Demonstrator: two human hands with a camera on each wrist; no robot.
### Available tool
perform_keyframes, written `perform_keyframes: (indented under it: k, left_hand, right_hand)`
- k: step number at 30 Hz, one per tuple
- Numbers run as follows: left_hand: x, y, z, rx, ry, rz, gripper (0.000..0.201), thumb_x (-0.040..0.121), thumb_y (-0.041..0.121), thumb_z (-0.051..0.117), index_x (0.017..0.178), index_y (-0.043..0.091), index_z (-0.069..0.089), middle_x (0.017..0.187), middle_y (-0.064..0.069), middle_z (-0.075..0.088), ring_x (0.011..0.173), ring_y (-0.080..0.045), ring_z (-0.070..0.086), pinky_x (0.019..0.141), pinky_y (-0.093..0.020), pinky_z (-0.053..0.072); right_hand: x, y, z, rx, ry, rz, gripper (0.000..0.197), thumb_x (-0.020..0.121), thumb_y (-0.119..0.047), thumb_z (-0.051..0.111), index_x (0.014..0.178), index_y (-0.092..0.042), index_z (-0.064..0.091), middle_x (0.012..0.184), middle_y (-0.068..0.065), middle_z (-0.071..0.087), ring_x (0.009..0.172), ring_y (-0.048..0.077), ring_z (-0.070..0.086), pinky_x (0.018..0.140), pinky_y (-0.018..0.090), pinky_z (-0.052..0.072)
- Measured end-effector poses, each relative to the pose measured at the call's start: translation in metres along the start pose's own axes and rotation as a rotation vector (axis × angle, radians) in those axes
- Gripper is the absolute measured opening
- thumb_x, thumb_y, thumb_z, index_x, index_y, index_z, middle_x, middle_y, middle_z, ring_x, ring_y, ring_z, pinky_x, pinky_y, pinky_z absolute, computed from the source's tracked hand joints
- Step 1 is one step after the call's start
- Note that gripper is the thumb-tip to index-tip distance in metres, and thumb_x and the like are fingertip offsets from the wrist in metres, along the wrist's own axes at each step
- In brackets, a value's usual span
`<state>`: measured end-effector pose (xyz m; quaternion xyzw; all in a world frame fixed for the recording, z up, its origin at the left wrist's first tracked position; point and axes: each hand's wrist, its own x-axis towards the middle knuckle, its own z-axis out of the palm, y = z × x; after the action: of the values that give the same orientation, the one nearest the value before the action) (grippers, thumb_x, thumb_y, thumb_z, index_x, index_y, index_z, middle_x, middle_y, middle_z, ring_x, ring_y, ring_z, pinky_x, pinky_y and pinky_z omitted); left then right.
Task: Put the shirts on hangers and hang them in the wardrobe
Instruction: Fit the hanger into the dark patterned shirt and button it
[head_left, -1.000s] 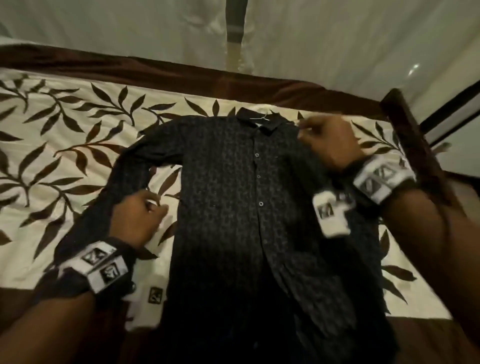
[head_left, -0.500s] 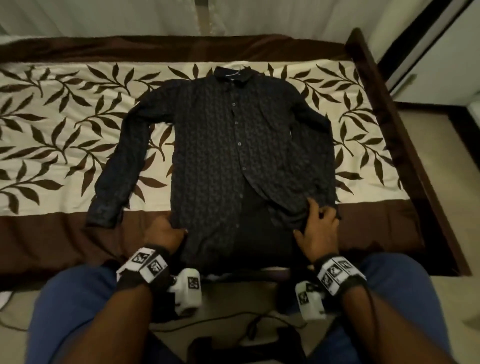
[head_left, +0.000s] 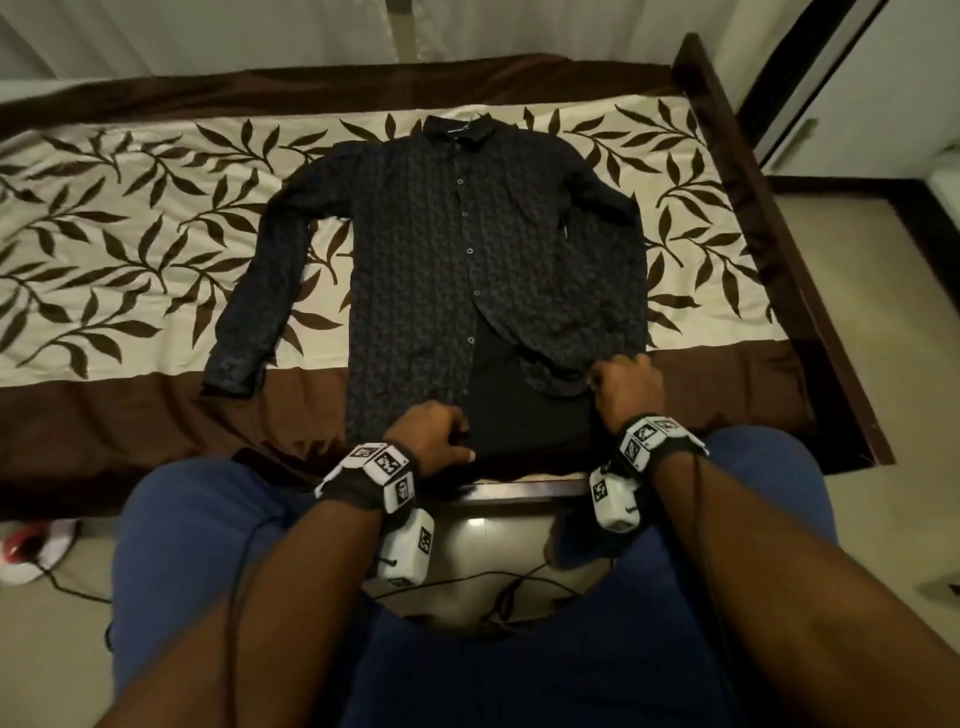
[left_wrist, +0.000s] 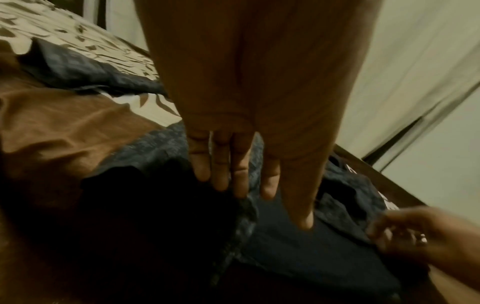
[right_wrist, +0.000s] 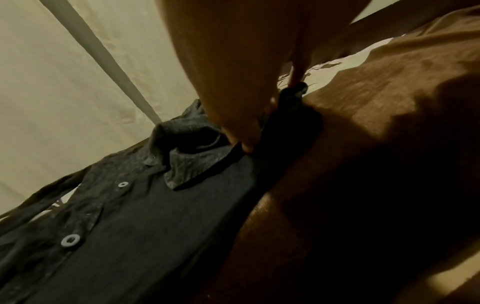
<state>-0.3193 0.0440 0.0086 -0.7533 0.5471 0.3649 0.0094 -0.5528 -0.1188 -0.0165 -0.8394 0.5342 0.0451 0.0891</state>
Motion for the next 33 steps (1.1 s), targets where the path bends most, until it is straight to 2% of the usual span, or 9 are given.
perform_keyframes:
  k: [3, 7, 10, 15, 20, 24, 26, 29, 33]
  left_hand:
    - [0.012, 0.011, 0.011, 0.213, -0.009, 0.032, 0.063, 0.082, 0.046, 0.074, 0.135, 0.022, 0.050, 0.132, -0.011, 0.050, 0.124, -0.030, 0.047, 0.102, -0.040, 0.044]
    - [0.018, 0.031, 0.029, 0.516, -0.014, 0.071, 0.090, 0.077, 0.057, 0.073, 0.147, 0.020, 0.029, 0.139, -0.013, 0.042, 0.129, -0.033, 0.043, 0.100, -0.045, 0.041]
    - [0.024, 0.046, 0.035, 0.607, 0.061, 0.099, 0.063, 0.092, 0.039, 0.062, 0.143, 0.018, 0.031, 0.133, -0.012, 0.050, 0.120, -0.033, 0.052, 0.093, -0.041, 0.044]
    - [0.021, 0.045, 0.029, 0.506, 0.030, 0.146, 0.027, 0.101, 0.021, 0.044, 0.124, 0.016, 0.057, 0.125, -0.012, 0.061, 0.115, -0.035, 0.061, 0.086, -0.040, 0.050]
    - [0.009, 0.036, 0.019, 0.231, -0.066, 0.121, 0.025, 0.092, 0.032, 0.061, 0.107, 0.015, 0.069, 0.116, -0.019, 0.066, 0.106, -0.038, 0.064, 0.083, -0.039, 0.050]
    - [0.016, 0.023, 0.011, 0.101, 0.213, -0.021, 0.031, 0.093, 0.037, 0.059, 0.111, 0.012, 0.064, 0.117, -0.019, 0.063, 0.107, -0.039, 0.061, 0.086, -0.042, 0.050]
    - [0.021, 0.017, 0.012, 0.076, 0.257, -0.102, 0.040, 0.094, 0.038, 0.059, 0.122, 0.010, 0.056, 0.125, -0.019, 0.057, 0.113, -0.039, 0.058, 0.091, -0.043, 0.049]
    - [0.028, 0.008, 0.019, 0.074, 0.196, -0.191, 0.053, 0.094, 0.042, 0.060, 0.135, 0.011, 0.044, 0.135, -0.019, 0.046, 0.119, -0.040, 0.054, 0.096, -0.048, 0.050]
    - [0.032, 0.001, 0.025, 0.143, 0.174, -0.157, 0.049, 0.095, 0.039, 0.060, 0.132, 0.013, 0.043, 0.133, -0.016, 0.050, 0.117, -0.039, 0.055, 0.091, -0.048, 0.050]
  right_hand:
    - [0.003, 0.003, -0.016, 0.220, 0.049, 0.009, 0.013, 0.089, -0.009, 0.059, 0.089, -0.019, 0.068, 0.102, 0.012, 0.068, 0.104, 0.038, 0.054, 0.087, 0.043, 0.047]
    - [0.002, 0.011, -0.049, 0.849, 0.176, 0.212, 0.019, 0.085, -0.003, 0.057, 0.083, -0.020, 0.066, 0.098, 0.010, 0.071, 0.098, 0.031, 0.064, 0.092, 0.043, 0.051]
    - [-0.002, 0.019, -0.074, 1.059, 0.287, 0.270, 0.023, 0.079, -0.008, 0.054, 0.084, -0.026, 0.069, 0.095, 0.005, 0.072, 0.092, 0.026, 0.067, 0.090, 0.047, 0.055]
    - [-0.009, 0.022, -0.084, 0.879, 0.287, 0.112, 0.020, 0.092, -0.010, 0.055, 0.100, -0.019, 0.070, 0.102, 0.002, 0.071, 0.097, 0.020, 0.066, 0.093, 0.047, 0.052]
    - [-0.014, 0.038, -0.085, 0.469, 0.075, 0.214, 0.014, 0.090, -0.019, 0.061, 0.091, -0.027, 0.073, 0.097, 0.009, 0.074, 0.090, 0.031, 0.067, 0.085, 0.042, 0.054]
    - [-0.014, 0.009, -0.082, 0.461, 0.110, 0.082, 0.020, 0.087, -0.007, 0.064, 0.102, -0.014, 0.075, 0.104, 0.009, 0.073, 0.098, 0.027, 0.066, 0.086, 0.026, 0.047]
    - [-0.009, -0.017, -0.064, 0.597, -0.062, -0.058, 0.020, 0.089, -0.004, 0.064, 0.102, -0.013, 0.075, 0.102, 0.003, 0.073, 0.098, 0.019, 0.067, 0.089, 0.021, 0.046]
    - [0.000, -0.040, -0.017, 0.428, -0.280, -0.128, 0.025, 0.091, -0.012, 0.064, 0.116, -0.015, 0.070, 0.120, 0.009, 0.066, 0.113, 0.027, 0.061, 0.101, 0.033, 0.047]
    - [0.002, -0.049, 0.012, 0.100, -0.211, 0.012, 0.037, 0.091, -0.023, 0.066, 0.125, -0.014, 0.054, 0.130, 0.016, 0.045, 0.118, 0.040, 0.048, 0.090, 0.049, 0.051]
